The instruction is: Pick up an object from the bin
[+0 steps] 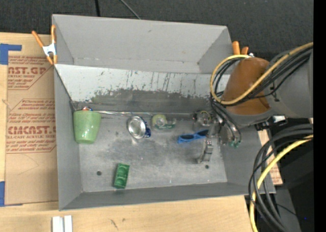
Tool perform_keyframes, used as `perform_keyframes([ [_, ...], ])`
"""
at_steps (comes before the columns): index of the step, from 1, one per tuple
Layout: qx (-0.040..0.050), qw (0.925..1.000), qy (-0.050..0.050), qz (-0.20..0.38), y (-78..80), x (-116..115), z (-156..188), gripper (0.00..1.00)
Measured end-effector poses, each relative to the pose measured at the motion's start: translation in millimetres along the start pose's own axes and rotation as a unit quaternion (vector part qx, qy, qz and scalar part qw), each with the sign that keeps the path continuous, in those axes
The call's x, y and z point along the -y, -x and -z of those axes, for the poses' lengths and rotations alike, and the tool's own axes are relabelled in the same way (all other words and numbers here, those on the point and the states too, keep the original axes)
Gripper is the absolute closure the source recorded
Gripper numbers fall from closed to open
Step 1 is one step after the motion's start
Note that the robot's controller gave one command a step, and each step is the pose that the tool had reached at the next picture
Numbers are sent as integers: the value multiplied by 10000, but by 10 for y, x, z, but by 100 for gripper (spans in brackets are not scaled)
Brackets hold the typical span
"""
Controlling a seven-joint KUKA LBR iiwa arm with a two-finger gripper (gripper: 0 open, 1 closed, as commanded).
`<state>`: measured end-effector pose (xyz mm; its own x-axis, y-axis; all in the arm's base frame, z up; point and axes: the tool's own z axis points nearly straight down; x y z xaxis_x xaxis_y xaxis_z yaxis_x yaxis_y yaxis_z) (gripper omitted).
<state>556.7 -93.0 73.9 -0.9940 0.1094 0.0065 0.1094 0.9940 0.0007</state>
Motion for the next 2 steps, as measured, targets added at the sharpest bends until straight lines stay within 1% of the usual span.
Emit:
perform_keyframes([
  [1,46,10000,-3,6,29,-4,53,100],
  [2,68,9674,-22,2531,19,117,1441,100],
])
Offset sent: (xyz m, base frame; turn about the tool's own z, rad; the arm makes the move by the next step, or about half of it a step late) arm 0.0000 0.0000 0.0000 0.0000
